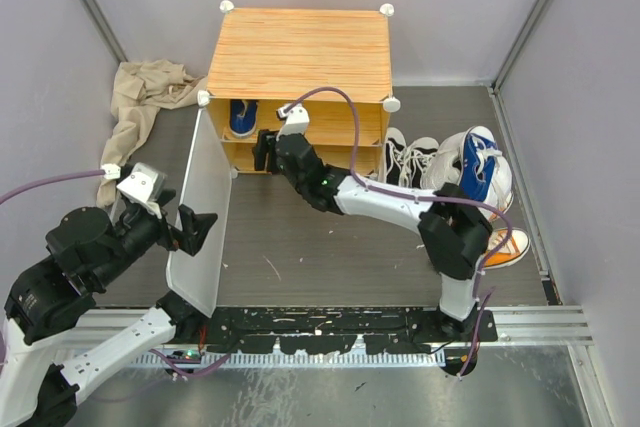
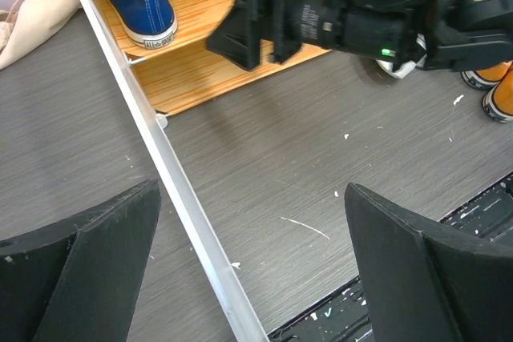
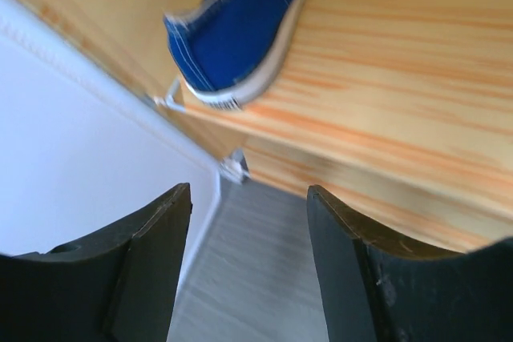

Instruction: Place and organize the shoes in the shoe cabinet

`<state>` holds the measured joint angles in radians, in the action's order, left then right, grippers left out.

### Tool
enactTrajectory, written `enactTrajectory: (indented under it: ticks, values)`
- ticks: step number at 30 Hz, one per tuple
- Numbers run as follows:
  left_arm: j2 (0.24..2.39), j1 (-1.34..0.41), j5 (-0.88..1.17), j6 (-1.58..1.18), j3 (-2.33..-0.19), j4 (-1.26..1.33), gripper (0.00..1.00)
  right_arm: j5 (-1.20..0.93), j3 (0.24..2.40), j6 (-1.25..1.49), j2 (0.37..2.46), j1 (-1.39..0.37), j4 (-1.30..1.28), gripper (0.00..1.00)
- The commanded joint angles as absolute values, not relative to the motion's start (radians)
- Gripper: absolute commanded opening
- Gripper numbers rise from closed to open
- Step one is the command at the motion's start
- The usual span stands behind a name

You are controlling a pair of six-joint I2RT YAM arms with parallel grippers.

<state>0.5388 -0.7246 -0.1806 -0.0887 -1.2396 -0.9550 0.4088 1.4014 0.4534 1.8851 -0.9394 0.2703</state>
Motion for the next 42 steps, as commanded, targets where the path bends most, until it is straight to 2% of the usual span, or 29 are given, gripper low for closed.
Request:
enactTrajectory:
  ticks: [1, 6, 10, 14, 19, 27, 33, 36, 40, 41, 42]
  values:
    - [0.537, -0.726, -0.204, -0.083, -1.245, -0.931, 0.98, 0.514, 1.306, 0.395, 1.645, -0.955, 0.115, 0.65]
    - [0.530, -0.726, -0.215, -0.072, -1.243, -0.937, 0.98, 0.743, 1.186, 0.386, 1.334, -0.956, -0.237, 0.67]
    - [0.523, -0.727, -0.214, -0.066, -1.232, -0.933, 0.98, 0.938, 1.200, 0.491, 1.129, -0.955, -0.601, 0.69]
    - [0.507, -0.727, -0.183, -0.070, -1.215, -0.926, 0.98, 1.110, 1.245, 0.686, 1.020, -0.928, -1.000, 0.72]
    - [0.491, -0.726, -0.138, -0.081, -1.197, -0.909, 0.98, 1.197, 1.247, 0.884, 0.927, -0.840, -1.230, 0.71]
    - [0.493, -0.727, -0.061, -0.103, -1.178, -0.887, 0.98, 1.235, 1.131, 0.961, 0.811, -0.750, -1.247, 0.68]
    - [0.471, -0.726, -0.056, -0.126, -1.152, -0.870, 0.98, 1.254, 1.086, 0.919, 0.863, -0.698, -1.177, 0.66]
    - [0.468, -0.727, -0.058, -0.130, -1.147, -0.875, 0.98, 1.227, 1.038, 0.830, 0.884, -0.638, -1.075, 0.65]
    - [0.468, -0.727, -0.068, -0.131, -1.156, -0.892, 0.98, 1.087, 0.930, 0.629, 0.871, -0.491, -0.818, 0.64]
    - [0.468, -0.726, -0.070, -0.130, -1.158, -0.896, 0.98, 1.042, 0.908, 0.590, 0.868, -0.447, -0.768, 0.63]
    - [0.467, -0.727, -0.076, -0.129, -1.160, -0.902, 0.98, 0.985, 0.892, 0.559, 0.868, -0.409, -0.724, 0.58]
